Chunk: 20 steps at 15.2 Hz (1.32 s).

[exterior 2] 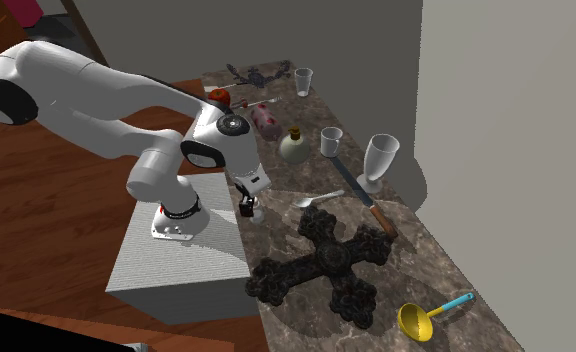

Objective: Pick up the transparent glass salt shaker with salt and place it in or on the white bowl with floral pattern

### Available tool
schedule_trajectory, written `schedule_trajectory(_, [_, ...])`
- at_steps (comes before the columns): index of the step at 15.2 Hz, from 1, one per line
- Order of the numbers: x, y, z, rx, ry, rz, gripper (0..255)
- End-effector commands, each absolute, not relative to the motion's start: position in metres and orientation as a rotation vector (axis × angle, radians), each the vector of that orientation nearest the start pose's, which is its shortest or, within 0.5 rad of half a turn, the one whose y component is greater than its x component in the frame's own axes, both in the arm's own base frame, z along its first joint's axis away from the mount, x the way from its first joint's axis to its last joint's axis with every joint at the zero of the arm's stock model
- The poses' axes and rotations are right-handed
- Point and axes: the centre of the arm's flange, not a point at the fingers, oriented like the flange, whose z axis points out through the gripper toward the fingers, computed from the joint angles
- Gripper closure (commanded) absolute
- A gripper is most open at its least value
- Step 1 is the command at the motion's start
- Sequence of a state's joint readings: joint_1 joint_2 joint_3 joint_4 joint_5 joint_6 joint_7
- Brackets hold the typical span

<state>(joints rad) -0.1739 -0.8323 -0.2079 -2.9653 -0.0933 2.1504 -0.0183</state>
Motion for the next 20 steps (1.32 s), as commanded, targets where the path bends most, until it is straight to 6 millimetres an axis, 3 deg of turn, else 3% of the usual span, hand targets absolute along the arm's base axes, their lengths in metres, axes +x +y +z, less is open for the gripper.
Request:
schedule_trajectory(1, [0.265, -0.095, 0.363, -3.046, 0.377, -0.035, 0])
schedule_trajectory(2, [0.265, -0.095, 0.363, -3.046, 0.377, -0.035, 255])
schedule_trajectory(11, [0.265, -0.095, 0.362, -3.046, 0.377, -0.035, 255])
schedule_trajectory(20, [0.265, -0.095, 0.41, -3.046, 0.377, -0.035, 255])
